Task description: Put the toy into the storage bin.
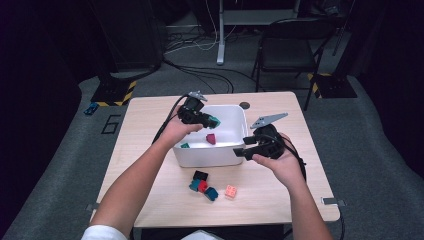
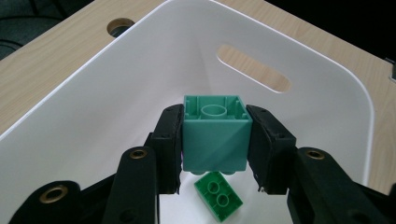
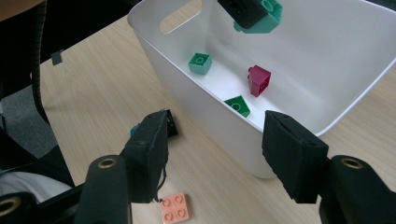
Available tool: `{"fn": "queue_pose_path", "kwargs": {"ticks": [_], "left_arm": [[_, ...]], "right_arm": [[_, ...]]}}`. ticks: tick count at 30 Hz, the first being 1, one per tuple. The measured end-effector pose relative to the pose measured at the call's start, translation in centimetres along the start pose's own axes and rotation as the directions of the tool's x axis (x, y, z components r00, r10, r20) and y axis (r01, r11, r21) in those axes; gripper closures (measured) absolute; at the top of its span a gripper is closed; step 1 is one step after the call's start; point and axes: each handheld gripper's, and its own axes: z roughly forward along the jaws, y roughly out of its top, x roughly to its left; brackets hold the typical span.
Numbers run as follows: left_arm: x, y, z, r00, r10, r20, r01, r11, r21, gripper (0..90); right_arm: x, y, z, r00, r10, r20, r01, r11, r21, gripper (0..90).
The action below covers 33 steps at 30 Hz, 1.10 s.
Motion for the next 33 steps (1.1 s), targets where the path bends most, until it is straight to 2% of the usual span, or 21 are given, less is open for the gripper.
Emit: {"fn": "queue_pose_path", "kwargs": {"ticks": [4, 7, 14, 17, 19, 22, 25, 28, 33], "left_arm": [[0.4, -0.1, 1.0, 0.9999, -0.01, -0.001, 0.01, 0.9999, 0.001, 58.3], [0.5, -0.2, 1.7, 1.0, 0.004, -0.004, -0.003, 0.9995, 0.03, 58.2], [0.5, -0.3, 2.9, 0.9998, 0.014, -0.015, -0.013, 0.9978, 0.065, 58.2], [0.4, -0.4, 3.2, 0.9993, 0.025, -0.028, -0.022, 0.9962, 0.084, 58.1], [0.3, -0.4, 3.3, 0.9992, 0.028, -0.029, -0.026, 0.9962, 0.083, 57.7], [0.2, -0.3, 3.1, 0.9991, 0.024, -0.036, -0.021, 0.9962, 0.084, 54.2], [0.2, -0.2, 2.4, 0.9991, 0.009, -0.041, -0.006, 0.998, 0.062, 51.1], [-0.1, -0.1, 1.3, 0.9991, 0.012, -0.04, -0.01, 0.9994, 0.033, 51.0], [-1.1, 0.1, -0.6, 0.9982, 0.036, -0.049, -0.036, 0.9993, 0.012, 50.0]], "right_arm": [[0.0, 0.0, 0.0, 1.0, -0.003, -0.002, 0.003, 1.0, -0.001, 40.1], [-0.1, 0.0, 0.0, 1.0, 0.001, -0.001, -0.001, 1.0, -0.003, 40.1], [0.0, 0.0, -0.1, 1.0, 0.006, -0.002, -0.006, 1.0, -0.003, 40.1], [-0.1, 0.0, 0.0, 1.0, -0.008, -0.003, 0.008, 1.0, -0.007, 40.1], [-0.1, 0.0, 0.0, 1.0, 0.004, -0.003, -0.004, 1.0, -0.001, 40.1], [-0.2, 0.0, -0.1, 1.0, 0.0, -0.001, 0.0, 1.0, -0.007, 40.1], [-0.2, 0.0, -0.2, 1.0, 0.007, 0.0, -0.007, 1.0, -0.006, 40.1], [-0.2, 0.0, -0.2, 1.0, 0.008, 0.002, -0.008, 1.0, -0.007, 40.1], [-0.3, 0.0, -0.2, 1.0, 0.005, 0.005, -0.005, 1.0, -0.008, 40.1]]}}
